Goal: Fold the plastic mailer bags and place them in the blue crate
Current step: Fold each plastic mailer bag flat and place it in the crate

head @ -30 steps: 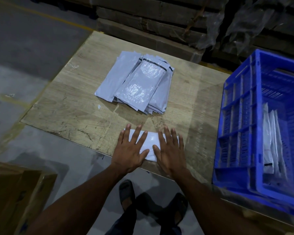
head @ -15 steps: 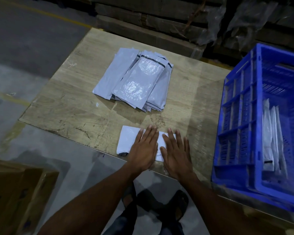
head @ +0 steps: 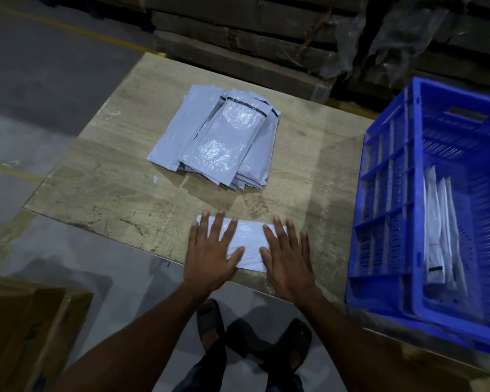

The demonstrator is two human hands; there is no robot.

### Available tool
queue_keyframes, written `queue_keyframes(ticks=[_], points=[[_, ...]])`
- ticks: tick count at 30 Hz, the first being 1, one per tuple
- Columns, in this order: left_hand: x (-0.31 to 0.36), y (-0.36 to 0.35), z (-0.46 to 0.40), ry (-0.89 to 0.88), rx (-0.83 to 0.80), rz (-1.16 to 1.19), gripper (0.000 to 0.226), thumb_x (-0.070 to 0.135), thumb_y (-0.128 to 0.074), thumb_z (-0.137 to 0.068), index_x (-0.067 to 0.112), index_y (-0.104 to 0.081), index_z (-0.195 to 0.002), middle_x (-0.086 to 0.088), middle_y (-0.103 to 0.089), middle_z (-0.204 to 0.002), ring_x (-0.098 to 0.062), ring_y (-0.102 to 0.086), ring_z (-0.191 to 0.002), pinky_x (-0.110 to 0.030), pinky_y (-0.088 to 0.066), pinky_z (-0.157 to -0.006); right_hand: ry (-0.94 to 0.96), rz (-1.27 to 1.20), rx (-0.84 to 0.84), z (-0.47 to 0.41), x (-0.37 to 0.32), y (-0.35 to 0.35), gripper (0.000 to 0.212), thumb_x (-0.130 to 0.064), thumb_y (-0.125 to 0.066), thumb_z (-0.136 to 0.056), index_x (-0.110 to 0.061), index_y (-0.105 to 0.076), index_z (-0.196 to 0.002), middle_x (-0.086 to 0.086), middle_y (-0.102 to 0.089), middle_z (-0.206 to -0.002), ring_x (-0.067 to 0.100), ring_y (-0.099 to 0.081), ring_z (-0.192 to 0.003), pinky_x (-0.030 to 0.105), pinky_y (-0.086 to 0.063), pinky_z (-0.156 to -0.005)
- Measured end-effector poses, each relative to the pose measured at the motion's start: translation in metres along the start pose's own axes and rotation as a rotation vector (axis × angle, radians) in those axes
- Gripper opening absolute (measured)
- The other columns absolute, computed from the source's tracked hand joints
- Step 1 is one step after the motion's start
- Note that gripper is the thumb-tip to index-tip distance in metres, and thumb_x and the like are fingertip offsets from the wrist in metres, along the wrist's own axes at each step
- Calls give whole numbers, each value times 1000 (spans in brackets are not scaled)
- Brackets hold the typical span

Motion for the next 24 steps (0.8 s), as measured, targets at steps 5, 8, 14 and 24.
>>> queue_keyframes(ticks=[5, 8, 14, 24], points=[[0, 3, 2, 9, 1, -29, 72, 66, -32, -102, 27, -32, -162, -7, -18, -172, -44, -11, -157, -63, -19, -122, 12, 69, 22, -10, -22, 9, 69, -43, -31, -96, -16, -24, -159, 7, -5, -169, 35, 1, -155, 69, -5, -118], [-3, 1, 3, 8, -2, -22, 73, 68, -30, -103, 27, -30, -163, -6, -16, -173, -45, -8, -157, -63, -18, -122, 138, 22, 15, -12, -40, 8, 59, -46, -30, -105, -21, -28, -159, 2, -10, -169, 29, 0, -156, 64, -17, -118], [-2, 1, 3, 5, 37, -14, 73, 65, -36, -101, 26, -32, -162, -8, -16, -172, -46, -7, -157, -63, -18, -123, 82, -58, 15, -4, -8, -1, 62, -53, -20, -107, -21, -23, -160, 5, -11, -169, 27, -4, -156, 53, -18, -122], [-4, -4, 2, -8, -4, 30, 73, 65, -35, -102, 26, -30, -163, -8, -15, -173, -46, -6, -157, -64, -18, -123, 68, -107, -133, -4, -11, -2, 69, -63, -4, -101, -29, -1, -161, 1, 14, -168, 21, 18, -154, 56, -7, -123]])
Point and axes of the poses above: each hand's wrist, its own z-axis away from the middle knuckle, its own y-axis out of the back of the hand, x = y × z, the point moved 7 cm from there along -z, towards the middle knuckle
